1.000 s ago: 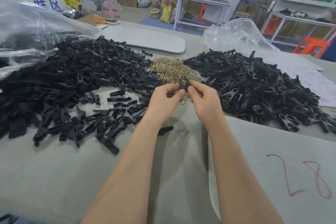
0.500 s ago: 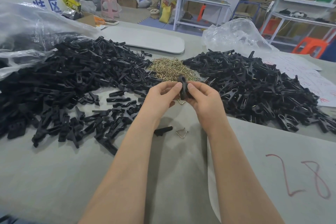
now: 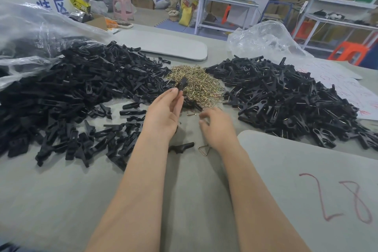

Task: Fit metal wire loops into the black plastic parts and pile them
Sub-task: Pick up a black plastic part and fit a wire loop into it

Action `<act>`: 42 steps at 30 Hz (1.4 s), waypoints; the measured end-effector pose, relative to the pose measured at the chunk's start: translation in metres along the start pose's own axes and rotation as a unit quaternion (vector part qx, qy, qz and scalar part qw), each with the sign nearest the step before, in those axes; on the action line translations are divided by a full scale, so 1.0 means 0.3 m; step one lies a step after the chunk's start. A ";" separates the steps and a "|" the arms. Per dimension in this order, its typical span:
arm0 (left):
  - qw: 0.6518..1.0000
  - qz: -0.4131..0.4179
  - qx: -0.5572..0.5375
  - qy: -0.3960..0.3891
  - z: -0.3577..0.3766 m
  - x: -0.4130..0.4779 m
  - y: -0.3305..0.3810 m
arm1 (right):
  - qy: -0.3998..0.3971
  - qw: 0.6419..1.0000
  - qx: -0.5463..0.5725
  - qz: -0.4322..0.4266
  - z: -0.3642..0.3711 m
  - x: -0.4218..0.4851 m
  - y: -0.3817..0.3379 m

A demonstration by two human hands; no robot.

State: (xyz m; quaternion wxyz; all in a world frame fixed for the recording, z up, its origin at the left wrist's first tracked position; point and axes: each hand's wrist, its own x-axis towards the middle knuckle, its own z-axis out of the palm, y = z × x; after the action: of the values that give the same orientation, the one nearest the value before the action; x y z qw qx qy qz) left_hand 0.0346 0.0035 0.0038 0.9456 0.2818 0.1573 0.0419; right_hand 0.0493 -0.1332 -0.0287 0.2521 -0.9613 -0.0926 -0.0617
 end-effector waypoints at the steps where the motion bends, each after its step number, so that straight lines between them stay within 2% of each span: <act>1: 1.000 -0.006 -0.009 0.004 -0.001 0.000 0.001 | 0.001 1.000 -0.003 0.004 0.001 0.001 -0.002; 6: 1.000 -0.019 0.017 0.001 0.000 0.002 -0.002 | 0.019 0.999 0.013 0.025 -0.011 -0.005 -0.006; 10: 0.999 -0.032 -0.015 -0.002 0.002 0.000 0.000 | 0.003 0.998 0.048 0.045 -0.018 -0.005 -0.002; 18: 0.997 -0.066 -0.023 -0.036 0.005 -0.006 -0.006 | -0.017 0.995 -0.022 0.092 -0.023 0.008 0.000; 23: 0.995 -0.065 0.078 -0.026 0.004 -0.003 -0.013 | -0.015 0.995 -0.028 0.096 -0.025 0.002 -0.009; 26: 0.994 -0.058 0.087 -0.016 0.008 -0.003 -0.017 | -0.019 0.992 -0.059 0.112 -0.025 0.003 -0.011; 28: 0.994 -0.033 0.106 -0.018 0.011 -0.003 -0.024 | -0.008 0.991 -0.066 0.120 -0.028 0.002 -0.014; 30: 0.984 0.019 0.178 -0.017 0.014 0.001 -0.037 | -0.008 0.994 -0.050 0.102 -0.025 0.000 -0.017; 31: 0.965 0.061 0.255 -0.010 0.013 0.003 -0.044 | -0.009 0.996 -0.025 0.086 -0.021 -0.001 -0.019; 32: 0.931 0.111 0.347 -0.003 0.010 0.004 -0.052 | -0.003 0.998 0.008 0.070 -0.020 -0.002 -0.021; 34: 0.837 0.207 0.506 -0.003 0.004 0.000 -0.061 | 0.053 0.993 0.095 0.055 -0.039 -0.005 -0.017; 36: 0.764 0.256 0.592 -0.025 0.000 -0.007 -0.069 | 0.131 0.961 0.233 0.069 -0.085 -0.003 -0.001; 38: 0.724 0.271 0.632 -0.053 -0.003 -0.006 -0.080 | 0.156 0.909 0.378 0.085 -0.135 -0.008 0.011; 39: 0.708 0.275 0.647 -0.066 -0.003 -0.007 -0.085 | 0.155 0.896 0.407 0.083 -0.150 -0.012 0.017; 42: 0.677 0.286 0.670 -0.104 -0.003 -0.005 -0.093 | 0.150 0.925 0.344 0.060 -0.160 -0.016 0.022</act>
State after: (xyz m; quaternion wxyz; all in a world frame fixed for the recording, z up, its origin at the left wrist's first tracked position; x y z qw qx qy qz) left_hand 0.0326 -0.0199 -0.0117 0.4560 0.8735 -0.0448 0.1644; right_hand 0.0427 -0.1633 0.0088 0.5815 -0.7987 -0.0111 -0.1545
